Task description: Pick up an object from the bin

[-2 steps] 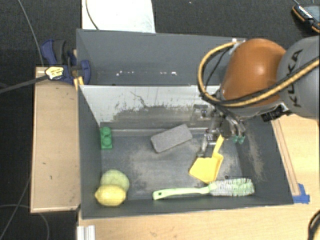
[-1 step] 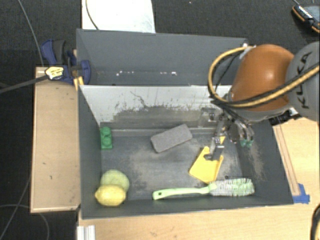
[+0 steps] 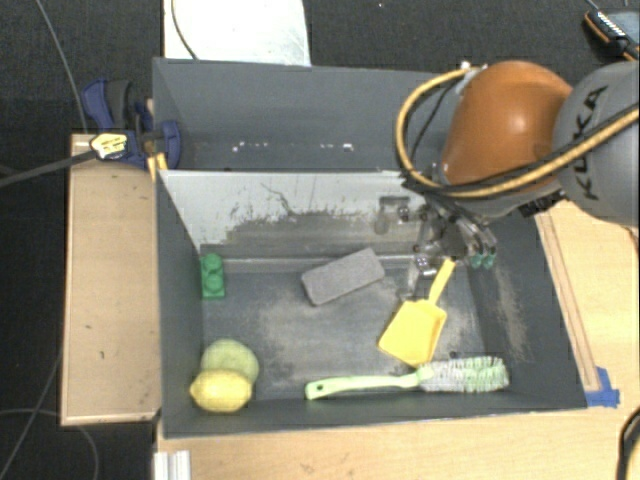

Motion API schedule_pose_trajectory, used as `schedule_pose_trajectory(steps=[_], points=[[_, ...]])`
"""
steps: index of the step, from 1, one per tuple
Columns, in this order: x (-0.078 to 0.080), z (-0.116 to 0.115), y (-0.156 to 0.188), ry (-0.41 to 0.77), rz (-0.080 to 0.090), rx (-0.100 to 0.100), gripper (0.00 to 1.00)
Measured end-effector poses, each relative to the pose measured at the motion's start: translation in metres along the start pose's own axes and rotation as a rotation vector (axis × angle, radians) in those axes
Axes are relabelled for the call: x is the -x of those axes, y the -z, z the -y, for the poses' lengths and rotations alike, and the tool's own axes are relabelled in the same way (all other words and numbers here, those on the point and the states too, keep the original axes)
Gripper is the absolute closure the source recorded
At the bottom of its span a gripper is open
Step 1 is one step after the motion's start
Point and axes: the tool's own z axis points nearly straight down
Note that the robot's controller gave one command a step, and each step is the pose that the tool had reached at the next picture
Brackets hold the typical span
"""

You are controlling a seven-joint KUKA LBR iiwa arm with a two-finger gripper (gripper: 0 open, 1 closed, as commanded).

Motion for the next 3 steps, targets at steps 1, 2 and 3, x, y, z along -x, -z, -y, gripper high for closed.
schedule_pose_trajectory(steps=[1,2,3], points=[[-0.043,0.092,-0.052,-0.158,-0.014,-0.005,0.0],[-0.022,-0.023,-0.046,-0.036,0.005,0.003,0.0],[-0.035,-0.02,-0.064,-0.016,0.018,0.007,0.0]])
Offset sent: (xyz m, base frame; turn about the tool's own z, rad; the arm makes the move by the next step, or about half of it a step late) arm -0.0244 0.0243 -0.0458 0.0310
